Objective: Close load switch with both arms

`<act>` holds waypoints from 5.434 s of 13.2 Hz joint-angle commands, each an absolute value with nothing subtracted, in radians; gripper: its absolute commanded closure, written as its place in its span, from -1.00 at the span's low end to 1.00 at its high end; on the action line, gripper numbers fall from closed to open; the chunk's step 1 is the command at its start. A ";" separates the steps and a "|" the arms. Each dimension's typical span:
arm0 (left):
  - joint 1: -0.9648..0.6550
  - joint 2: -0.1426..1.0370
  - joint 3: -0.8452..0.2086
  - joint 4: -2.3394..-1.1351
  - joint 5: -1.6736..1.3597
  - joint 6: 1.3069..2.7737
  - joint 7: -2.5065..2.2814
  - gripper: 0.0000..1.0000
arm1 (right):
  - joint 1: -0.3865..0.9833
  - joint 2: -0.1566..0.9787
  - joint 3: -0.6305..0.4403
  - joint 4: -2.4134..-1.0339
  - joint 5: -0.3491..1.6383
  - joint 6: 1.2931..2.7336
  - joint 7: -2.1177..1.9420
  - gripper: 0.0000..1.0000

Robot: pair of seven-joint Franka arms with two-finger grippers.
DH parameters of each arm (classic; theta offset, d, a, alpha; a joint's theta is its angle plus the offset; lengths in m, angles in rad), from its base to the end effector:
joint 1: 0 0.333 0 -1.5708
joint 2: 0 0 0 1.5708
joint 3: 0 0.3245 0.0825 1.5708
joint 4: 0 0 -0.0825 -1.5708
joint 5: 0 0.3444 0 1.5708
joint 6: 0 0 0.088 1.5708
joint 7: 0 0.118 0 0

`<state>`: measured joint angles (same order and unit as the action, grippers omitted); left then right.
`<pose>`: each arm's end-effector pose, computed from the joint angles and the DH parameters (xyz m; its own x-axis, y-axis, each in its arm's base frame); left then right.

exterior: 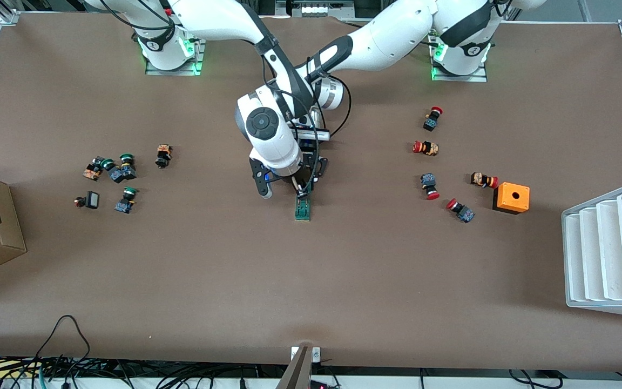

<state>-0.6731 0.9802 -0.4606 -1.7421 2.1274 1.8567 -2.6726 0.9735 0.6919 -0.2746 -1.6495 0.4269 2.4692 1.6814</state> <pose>0.3619 -0.5209 0.0965 0.3212 0.1444 0.9360 0.0193 -0.9891 0.1460 0.5002 0.4597 0.2575 0.3475 -0.9246 -0.1560 -0.9349 -0.3290 -0.1329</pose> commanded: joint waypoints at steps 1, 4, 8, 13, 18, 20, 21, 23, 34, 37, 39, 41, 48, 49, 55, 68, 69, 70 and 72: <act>-0.690 1.017 -0.454 -1.717 2.146 1.858 -2.721 0.65 | 0.994 0.687 -0.282 -1.686 0.422 2.522 1.700 -0.13; -0.689 1.017 -0.454 -1.717 2.146 1.856 -2.723 0.65 | 0.997 0.696 -0.281 -1.686 0.422 2.536 1.698 -0.13; -0.689 1.016 -0.446 -1.717 2.146 1.856 -2.735 0.65 | 0.997 0.721 -0.281 -1.686 0.417 2.582 1.698 -0.13; -0.689 1.017 -0.445 -1.718 2.146 1.856 -2.746 0.65 | 0.996 0.738 -0.279 -1.674 0.417 2.606 1.697 -0.13; -0.686 1.017 -0.442 -1.718 2.146 1.856 -2.752 0.65 | 0.996 0.735 -0.279 -1.660 0.419 2.602 1.698 0.08; -0.686 1.016 -0.436 -1.718 2.146 1.856 -2.752 0.65 | 0.996 0.735 -0.279 -1.660 0.419 2.602 1.697 0.20; -0.686 1.015 -0.437 -1.717 2.146 1.856 -2.752 0.65 | 0.996 0.733 -0.279 -1.660 0.419 2.602 1.697 0.21; -0.686 1.015 -0.436 -1.718 2.146 1.856 -2.752 0.65 | 0.996 0.730 -0.281 -1.658 0.419 2.600 1.695 0.30; -0.689 1.015 -0.436 -1.718 2.145 1.852 -2.752 0.66 | 0.993 0.719 -0.284 -1.626 0.417 2.560 1.690 0.48; -0.689 1.015 -0.437 -1.718 2.146 1.852 -2.752 0.66 | 0.989 0.719 -0.285 -1.623 0.417 2.559 1.686 0.55; -0.689 1.015 -0.436 -1.718 2.146 1.852 -2.752 0.66 | 0.980 0.719 -0.285 -1.609 0.417 2.559 1.686 0.59; -0.689 1.015 -0.436 -1.718 2.146 1.852 -2.752 0.66 | 0.974 0.719 -0.285 -1.598 0.417 2.556 1.684 0.63; -0.689 1.015 -0.437 -1.718 2.145 1.852 -2.753 0.66 | 0.914 0.736 -0.285 -1.548 0.417 2.513 1.681 0.63; -0.689 1.015 -0.437 -1.718 2.145 1.852 -2.753 0.66 | 0.908 0.741 -0.285 -1.545 0.417 2.513 1.678 0.63; -0.689 1.015 -0.437 -1.717 2.145 1.852 -2.753 0.66 | 0.905 0.798 -0.284 -1.494 0.420 2.517 1.683 0.63; -0.689 1.015 -0.437 -1.718 2.145 1.852 -2.760 0.66 | 0.874 0.877 -0.284 -1.425 0.420 2.522 1.677 0.63; -0.690 1.015 -0.437 -1.718 2.145 1.852 -2.760 0.66 | 0.873 0.874 -0.284 -1.425 0.420 2.517 1.675 0.63; -0.690 1.015 -0.437 -1.717 2.145 1.852 -2.760 0.66 | 0.859 0.862 -0.282 -1.425 0.420 2.507 1.672 0.62; -0.690 1.015 -0.437 -1.718 2.145 1.852 -2.760 0.66 | 0.803 0.800 -0.276 -1.417 0.423 2.412 1.648 -0.06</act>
<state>-0.6867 0.9809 -0.4474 -1.7413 2.1290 1.8482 -2.7083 0.8671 0.8427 -0.2922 -1.4445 0.4226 2.5012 1.6796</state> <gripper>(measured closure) 0.511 0.789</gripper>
